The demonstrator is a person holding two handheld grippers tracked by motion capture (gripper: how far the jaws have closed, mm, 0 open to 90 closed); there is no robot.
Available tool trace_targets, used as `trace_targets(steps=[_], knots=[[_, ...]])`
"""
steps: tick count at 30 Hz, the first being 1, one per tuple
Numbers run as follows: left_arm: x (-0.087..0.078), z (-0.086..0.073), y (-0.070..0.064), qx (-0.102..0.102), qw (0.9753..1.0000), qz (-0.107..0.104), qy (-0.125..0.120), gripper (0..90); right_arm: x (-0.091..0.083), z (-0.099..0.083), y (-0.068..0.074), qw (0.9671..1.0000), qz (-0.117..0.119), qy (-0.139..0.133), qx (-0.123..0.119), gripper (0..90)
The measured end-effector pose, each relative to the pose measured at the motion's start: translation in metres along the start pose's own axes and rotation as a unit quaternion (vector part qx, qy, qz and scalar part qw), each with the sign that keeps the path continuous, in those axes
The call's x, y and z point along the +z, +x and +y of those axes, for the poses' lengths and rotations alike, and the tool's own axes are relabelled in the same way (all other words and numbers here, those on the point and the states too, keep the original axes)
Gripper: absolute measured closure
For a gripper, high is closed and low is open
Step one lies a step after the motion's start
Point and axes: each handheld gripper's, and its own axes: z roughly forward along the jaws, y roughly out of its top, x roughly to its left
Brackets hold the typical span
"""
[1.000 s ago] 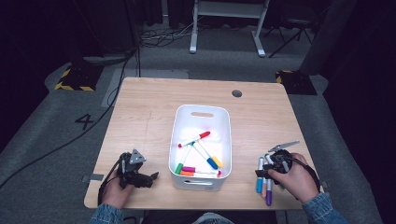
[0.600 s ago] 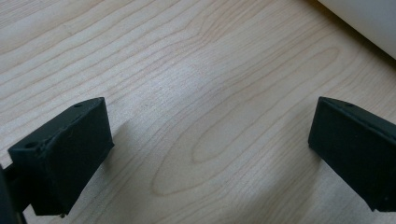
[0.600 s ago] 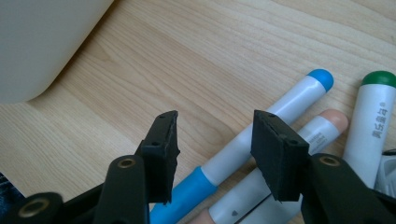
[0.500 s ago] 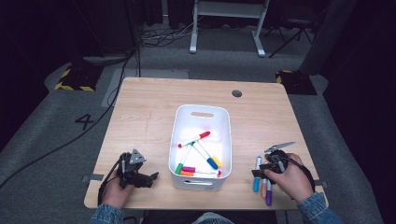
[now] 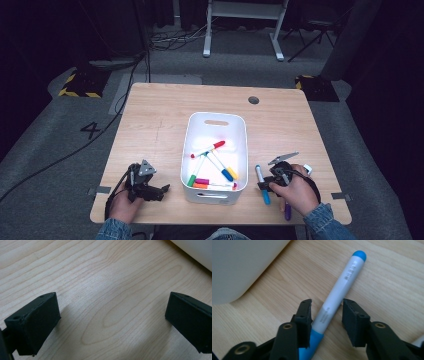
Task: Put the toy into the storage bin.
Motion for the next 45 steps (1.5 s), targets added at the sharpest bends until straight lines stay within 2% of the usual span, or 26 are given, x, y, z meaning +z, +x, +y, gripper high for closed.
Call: trace_targets(steps=[3, 8, 13, 15, 20, 34, 37, 45], knots=[[0.000, 0.000, 0.000, 0.001, 1.0000, 0.000, 0.000, 0.0, 0.002, 0.003, 0.002, 1.0000, -0.002, 0.000, -0.003, 64.1], [0.000, 0.000, 0.000, 0.000, 1.0000, 0.000, 0.000, 0.0, 0.006, 0.010, 0.006, 0.9999, -0.014, 0.004, -0.008, 76.6], [0.000, 0.000, 0.000, 0.001, 1.0000, 0.000, 0.000, 0.0, 0.007, 0.011, 0.008, 0.9998, -0.015, 0.007, -0.005, 77.1], [0.000, 0.000, 0.000, 0.001, 1.0000, 0.000, 0.000, 0.0, 0.006, 0.012, 0.008, 1.0000, -0.005, 0.001, -0.005, 77.2], [0.000, 0.000, 0.000, 0.001, 1.0000, 0.000, 0.000, 0.0, 0.001, 0.015, 0.008, 1.0000, -0.007, -0.001, -0.004, 77.1], [0.000, 0.000, 0.000, 0.001, 1.0000, 0.000, 0.000, 0.0, -0.038, 0.026, 0.010, 0.9994, -0.005, -0.033, -0.010, 77.1], [0.000, 0.000, 0.000, 0.000, 1.0000, 0.000, 0.000, 0.0, -0.049, 0.028, 0.011, 0.9987, -0.002, -0.049, -0.012, 77.2], [0.000, 0.000, 0.000, 0.000, 1.0000, 0.000, 0.000, 0.0, -0.069, 0.034, 0.014, 0.9975, 0.003, -0.069, -0.013, 77.2]])
